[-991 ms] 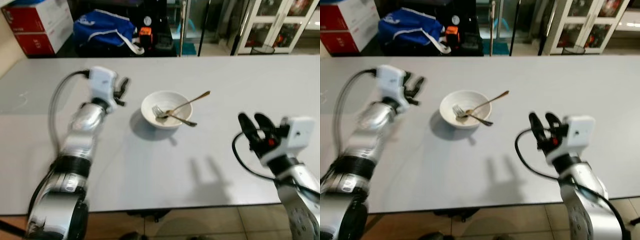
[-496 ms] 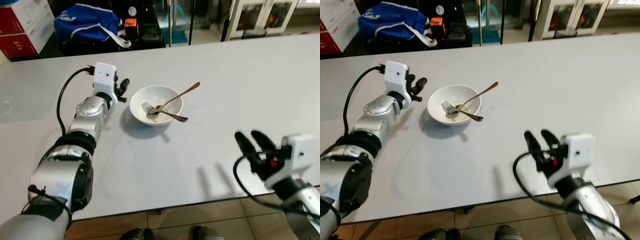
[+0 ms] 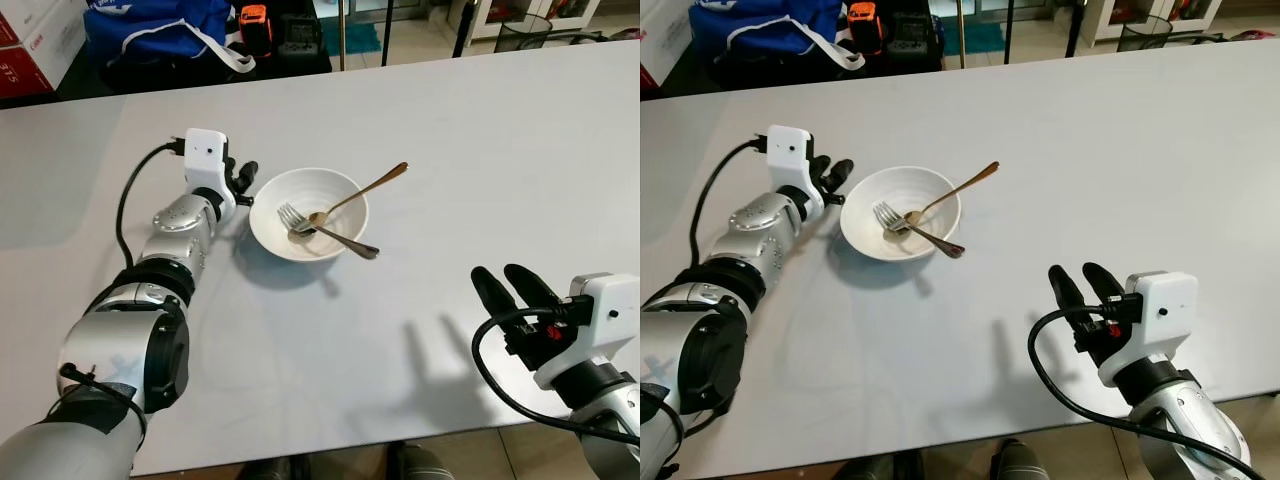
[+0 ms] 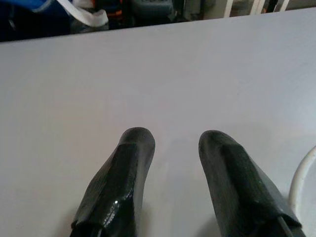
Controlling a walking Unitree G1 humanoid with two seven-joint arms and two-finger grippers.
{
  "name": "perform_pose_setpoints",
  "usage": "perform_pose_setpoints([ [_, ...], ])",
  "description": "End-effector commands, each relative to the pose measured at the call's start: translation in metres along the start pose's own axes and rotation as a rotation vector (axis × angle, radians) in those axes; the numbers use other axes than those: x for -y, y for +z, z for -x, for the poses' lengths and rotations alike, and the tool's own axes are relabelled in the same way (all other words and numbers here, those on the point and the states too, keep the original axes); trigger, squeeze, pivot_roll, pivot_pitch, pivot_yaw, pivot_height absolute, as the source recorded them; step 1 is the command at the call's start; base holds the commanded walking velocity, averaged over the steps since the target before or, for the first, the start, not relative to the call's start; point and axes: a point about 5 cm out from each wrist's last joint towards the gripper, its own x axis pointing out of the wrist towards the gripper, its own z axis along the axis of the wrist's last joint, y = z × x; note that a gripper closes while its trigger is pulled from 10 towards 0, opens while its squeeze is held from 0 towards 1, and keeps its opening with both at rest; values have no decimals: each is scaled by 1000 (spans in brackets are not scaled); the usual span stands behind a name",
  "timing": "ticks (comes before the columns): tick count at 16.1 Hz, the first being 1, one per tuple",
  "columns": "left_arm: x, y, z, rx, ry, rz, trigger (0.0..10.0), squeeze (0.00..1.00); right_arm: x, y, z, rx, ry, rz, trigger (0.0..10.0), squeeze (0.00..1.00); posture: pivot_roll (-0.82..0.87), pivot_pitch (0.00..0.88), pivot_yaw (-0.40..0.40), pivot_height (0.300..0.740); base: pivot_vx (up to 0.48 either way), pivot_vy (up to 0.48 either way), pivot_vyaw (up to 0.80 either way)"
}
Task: Setting the table
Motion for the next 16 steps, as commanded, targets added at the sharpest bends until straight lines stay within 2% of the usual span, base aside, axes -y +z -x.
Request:
perform_pose_setpoints([
  [1,1,0,-1,-10,-12,17,10000,0,-4,5,1,11,19,-2,10000,0,-228,168,97,740,0,0,0],
  [6,21,-7,-4,-16,-100,33,10000,0,-2,6,0,11,16,-2,10000,0,-225,169,94,740,0,0,0],
  [8,25,-8,-4,-14,-111,37,10000,0,-2,7,-1,13,12,-3,10000,0,-220,167,96,740,0,0,0],
  [10,37,-10,-6,1,-130,66,10000,0,-2,7,-2,19,4,-6,10000,0,-216,168,100,740,0,0,0],
  [14,51,-11,-8,10,-149,89,10000,0,-2,7,-3,21,-4,-9,10000,0,-212,169,107,740,0,0,0],
  [16,67,-14,-10,18,-172,150,10000,0,0,7,-2,24,-20,-9,10000,0,-209,170,110,740,0,0,0],
])
